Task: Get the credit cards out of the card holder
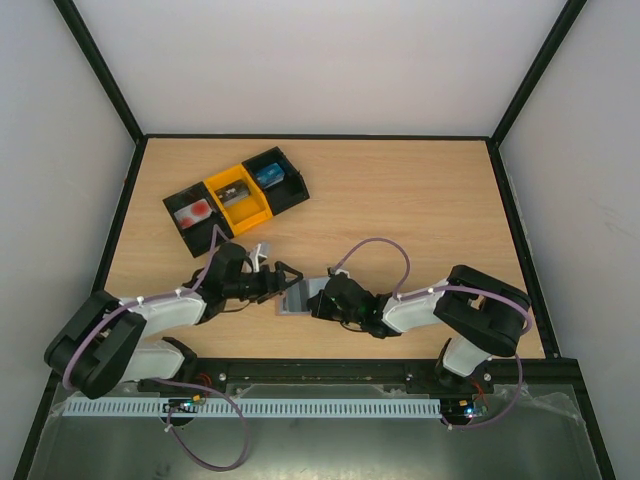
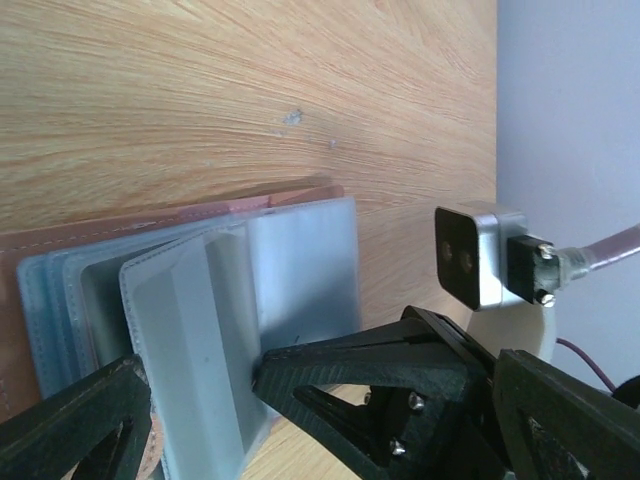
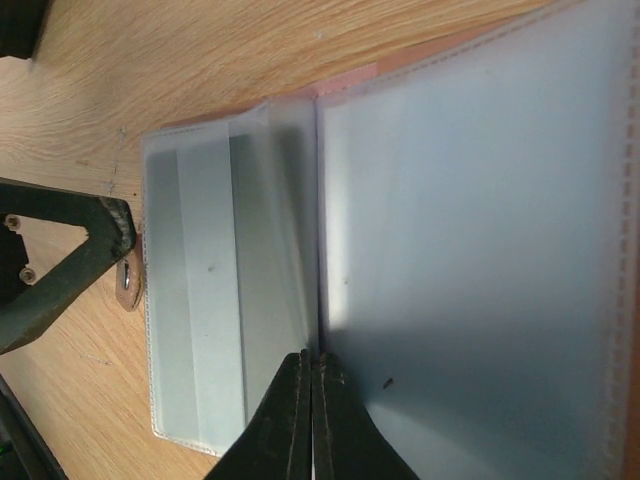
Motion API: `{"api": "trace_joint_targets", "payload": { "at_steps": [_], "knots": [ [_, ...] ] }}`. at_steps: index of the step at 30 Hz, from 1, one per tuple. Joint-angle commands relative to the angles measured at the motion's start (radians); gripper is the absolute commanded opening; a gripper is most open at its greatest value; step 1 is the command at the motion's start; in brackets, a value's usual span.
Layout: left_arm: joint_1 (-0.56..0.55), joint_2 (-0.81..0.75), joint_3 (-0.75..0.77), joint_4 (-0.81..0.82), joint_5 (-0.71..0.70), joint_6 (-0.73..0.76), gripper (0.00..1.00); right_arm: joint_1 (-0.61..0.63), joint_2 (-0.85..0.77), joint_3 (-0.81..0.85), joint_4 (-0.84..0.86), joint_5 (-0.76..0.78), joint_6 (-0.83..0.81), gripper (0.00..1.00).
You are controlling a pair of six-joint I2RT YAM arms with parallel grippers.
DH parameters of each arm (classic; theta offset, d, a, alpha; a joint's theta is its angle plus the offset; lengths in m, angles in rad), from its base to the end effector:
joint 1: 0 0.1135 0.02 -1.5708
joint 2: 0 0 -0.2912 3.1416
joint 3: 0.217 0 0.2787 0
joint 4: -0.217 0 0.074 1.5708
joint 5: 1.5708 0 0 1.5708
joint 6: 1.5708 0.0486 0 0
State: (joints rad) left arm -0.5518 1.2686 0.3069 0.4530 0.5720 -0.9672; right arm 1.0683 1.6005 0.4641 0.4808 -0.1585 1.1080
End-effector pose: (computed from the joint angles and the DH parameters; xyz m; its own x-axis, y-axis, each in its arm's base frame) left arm 0.1894 -0.1475 0.1467 -0.9298 -0.2405 -0.2787 0.1372 0.4759 -0.8687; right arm 0.1350 0.2616 0.1086 -0.9594 0.0889 -0.2678 -0.1505 0.6414 0.7523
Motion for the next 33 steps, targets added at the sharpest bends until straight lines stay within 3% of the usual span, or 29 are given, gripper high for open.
{"api": "trace_joint_targets", "payload": {
  "at_steps": [1, 17, 27, 33],
  "knots": [
    [-0.008, 0.034, 0.017, -0.008, -0.018, 0.025, 0.94, 0.008, -0.009, -0.024, -0.033, 0.011, 0.007, 0.02],
    [-0.02, 0.081, 0.02, 0.043, -0.003, 0.001, 0.95, 0.007, -0.01, -0.03, -0.018, 0.008, 0.014, 0.02],
    [-0.057, 0.027, 0.034, 0.065, 0.02, -0.05, 0.95, 0.007, -0.01, -0.036, 0.001, 0.001, 0.022, 0.02],
    [-0.079, 0.004, 0.033, 0.097, 0.033, -0.098, 0.95, 0.007, -0.023, -0.039, 0.015, -0.007, 0.021, 0.1]
  ]
}}
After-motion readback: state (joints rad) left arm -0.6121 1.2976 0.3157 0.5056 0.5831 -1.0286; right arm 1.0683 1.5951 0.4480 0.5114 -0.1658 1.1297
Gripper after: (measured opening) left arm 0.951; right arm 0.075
